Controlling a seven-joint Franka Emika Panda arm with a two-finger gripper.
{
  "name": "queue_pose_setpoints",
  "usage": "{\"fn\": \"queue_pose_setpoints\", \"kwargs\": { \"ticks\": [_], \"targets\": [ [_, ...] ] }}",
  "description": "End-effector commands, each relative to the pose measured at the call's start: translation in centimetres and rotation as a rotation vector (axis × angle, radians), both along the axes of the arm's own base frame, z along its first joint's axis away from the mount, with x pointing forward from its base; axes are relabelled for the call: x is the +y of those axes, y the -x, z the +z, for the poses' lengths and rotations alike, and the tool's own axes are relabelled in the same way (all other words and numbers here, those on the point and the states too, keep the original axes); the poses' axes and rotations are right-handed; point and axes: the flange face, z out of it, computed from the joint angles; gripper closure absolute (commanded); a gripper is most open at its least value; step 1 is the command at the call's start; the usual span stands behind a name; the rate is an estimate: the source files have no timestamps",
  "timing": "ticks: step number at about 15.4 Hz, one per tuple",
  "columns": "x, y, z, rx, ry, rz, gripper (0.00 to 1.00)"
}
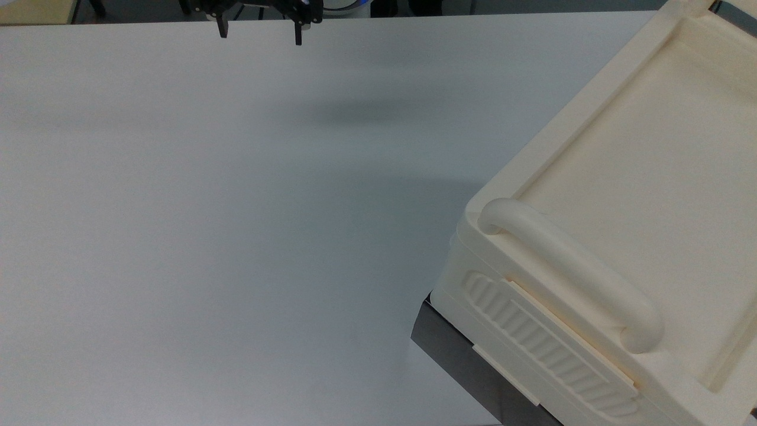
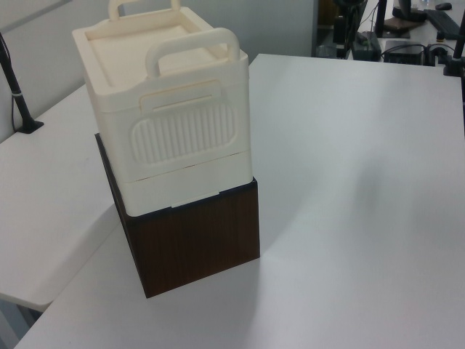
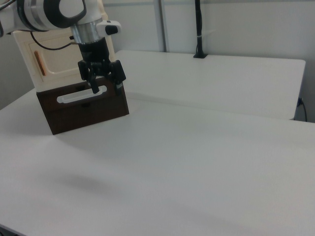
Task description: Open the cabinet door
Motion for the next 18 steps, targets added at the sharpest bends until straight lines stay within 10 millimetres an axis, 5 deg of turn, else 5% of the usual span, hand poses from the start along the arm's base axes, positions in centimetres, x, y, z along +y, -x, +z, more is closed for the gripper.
{"fn": "queue_pose_setpoints", "kwargs": {
  "ticks": [1, 18],
  "targets": [
    [-0.31, 0.39, -0.02, 0.005, 0.006, 0.016, 0.00],
    [-0.40, -0.02, -0.33, 0.010, -0.021, 0.041, 0.00]
  ]
}}
